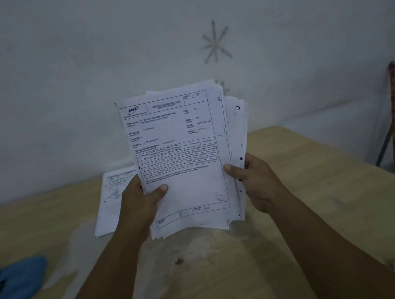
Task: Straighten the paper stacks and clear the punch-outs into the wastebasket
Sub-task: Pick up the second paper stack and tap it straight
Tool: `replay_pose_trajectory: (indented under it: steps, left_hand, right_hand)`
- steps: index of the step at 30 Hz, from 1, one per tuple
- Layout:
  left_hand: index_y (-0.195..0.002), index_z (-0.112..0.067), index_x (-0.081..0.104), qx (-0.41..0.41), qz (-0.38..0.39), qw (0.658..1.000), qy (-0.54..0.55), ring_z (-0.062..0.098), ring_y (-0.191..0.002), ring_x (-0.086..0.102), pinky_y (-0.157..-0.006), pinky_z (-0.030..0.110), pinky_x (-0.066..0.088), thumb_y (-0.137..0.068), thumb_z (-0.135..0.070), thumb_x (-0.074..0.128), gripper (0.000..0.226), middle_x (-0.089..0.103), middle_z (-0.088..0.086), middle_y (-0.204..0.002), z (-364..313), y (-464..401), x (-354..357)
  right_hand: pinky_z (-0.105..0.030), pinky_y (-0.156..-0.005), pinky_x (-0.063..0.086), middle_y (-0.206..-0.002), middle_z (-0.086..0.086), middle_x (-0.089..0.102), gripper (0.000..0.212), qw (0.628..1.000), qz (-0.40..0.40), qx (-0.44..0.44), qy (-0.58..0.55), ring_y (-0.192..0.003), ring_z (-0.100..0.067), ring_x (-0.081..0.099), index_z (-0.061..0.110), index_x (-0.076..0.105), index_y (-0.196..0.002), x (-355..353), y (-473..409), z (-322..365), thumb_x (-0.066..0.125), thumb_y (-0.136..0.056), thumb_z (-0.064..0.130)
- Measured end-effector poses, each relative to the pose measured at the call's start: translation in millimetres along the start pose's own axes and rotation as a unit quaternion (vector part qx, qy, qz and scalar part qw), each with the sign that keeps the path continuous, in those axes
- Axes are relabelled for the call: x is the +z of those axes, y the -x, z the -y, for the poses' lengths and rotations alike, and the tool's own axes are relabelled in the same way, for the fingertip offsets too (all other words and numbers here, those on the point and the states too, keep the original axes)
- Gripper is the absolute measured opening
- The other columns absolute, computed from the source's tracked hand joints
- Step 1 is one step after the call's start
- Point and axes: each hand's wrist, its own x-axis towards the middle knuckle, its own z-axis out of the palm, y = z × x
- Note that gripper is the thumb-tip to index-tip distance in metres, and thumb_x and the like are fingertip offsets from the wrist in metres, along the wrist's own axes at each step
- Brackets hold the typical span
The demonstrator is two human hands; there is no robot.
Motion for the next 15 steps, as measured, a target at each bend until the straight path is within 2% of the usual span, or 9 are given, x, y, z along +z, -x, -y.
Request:
replay_pose_trajectory:
  steps: [7,11,15]
  left_hand:
    - [-0.112,-0.023,0.066,0.04,-0.062,0.997,0.002,0.015,-0.102,0.068,-0.09,0.039,0.055,-0.082,0.002,0.071,0.04,0.071,-0.007,-0.111,-18,14,-66]
    - [-0.123,-0.015,0.062,0.083,-0.087,0.993,0.005,0.007,-0.098,0.068,-0.079,0.022,0.057,-0.082,0.001,0.072,0.045,0.07,-0.008,-0.112,-29,17,-92]
    - [-0.121,-0.016,0.059,0.104,-0.121,0.987,0.015,0.004,-0.094,0.067,-0.069,0.014,0.055,-0.089,-0.001,0.064,0.035,0.068,-0.006,-0.111,-39,16,-102]
  right_hand:
    - [-0.041,-0.089,0.056,-0.107,-0.003,0.076,0.022,0.997,0.072,0.0,-0.009,-0.102,-0.024,0.072,0.017,0.072,-0.107,67,2,-1,0.066,-0.09,0.004]
    - [-0.039,-0.086,0.058,-0.111,-0.009,0.074,0.023,0.995,0.099,0.004,-0.014,-0.099,-0.025,0.072,0.012,0.071,-0.111,91,9,-6,0.064,-0.09,0.002]
    - [-0.043,-0.091,0.056,-0.112,-0.007,0.074,0.028,0.995,0.097,-0.02,0.0,-0.103,-0.025,0.071,0.009,0.068,-0.117,107,13,-7,0.067,-0.09,0.006]
